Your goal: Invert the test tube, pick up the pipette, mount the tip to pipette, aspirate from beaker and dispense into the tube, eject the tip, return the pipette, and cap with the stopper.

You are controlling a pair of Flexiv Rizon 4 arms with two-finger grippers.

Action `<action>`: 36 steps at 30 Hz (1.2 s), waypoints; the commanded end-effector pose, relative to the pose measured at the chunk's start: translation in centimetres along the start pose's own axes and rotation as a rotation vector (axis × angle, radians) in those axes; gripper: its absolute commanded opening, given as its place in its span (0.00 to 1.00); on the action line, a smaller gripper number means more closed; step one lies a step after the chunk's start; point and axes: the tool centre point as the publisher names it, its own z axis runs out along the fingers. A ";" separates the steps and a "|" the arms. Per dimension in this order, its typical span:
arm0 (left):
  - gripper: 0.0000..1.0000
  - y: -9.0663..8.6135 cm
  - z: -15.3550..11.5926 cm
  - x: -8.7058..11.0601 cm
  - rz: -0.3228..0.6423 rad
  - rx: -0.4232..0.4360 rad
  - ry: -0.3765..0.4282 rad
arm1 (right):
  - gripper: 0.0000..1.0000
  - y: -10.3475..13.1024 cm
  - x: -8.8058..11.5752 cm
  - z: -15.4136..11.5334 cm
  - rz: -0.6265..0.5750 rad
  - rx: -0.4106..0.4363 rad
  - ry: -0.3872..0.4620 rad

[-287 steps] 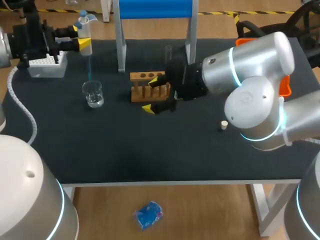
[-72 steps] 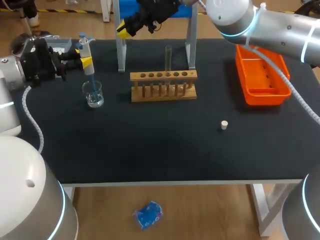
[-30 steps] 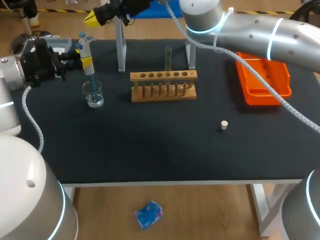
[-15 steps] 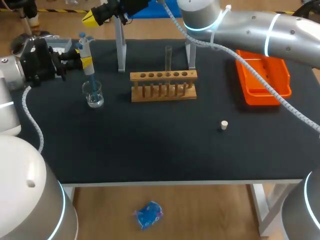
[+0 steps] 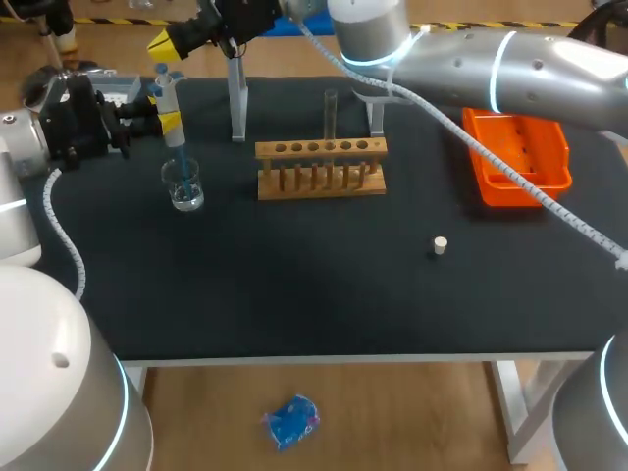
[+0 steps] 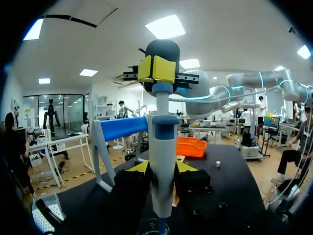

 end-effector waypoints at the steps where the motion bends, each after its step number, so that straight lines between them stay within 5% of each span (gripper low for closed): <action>1: 0.00 0.0 0.0 0.0 0.001 0.002 -0.001 | 0.00 -0.4 -0.8 0.2 0.001 -0.001 0.040; 36: 0.00 0.0 0.0 0.0 0.001 0.002 -0.001 | 0.00 -0.3 0.6 0.6 0.011 -0.041 0.050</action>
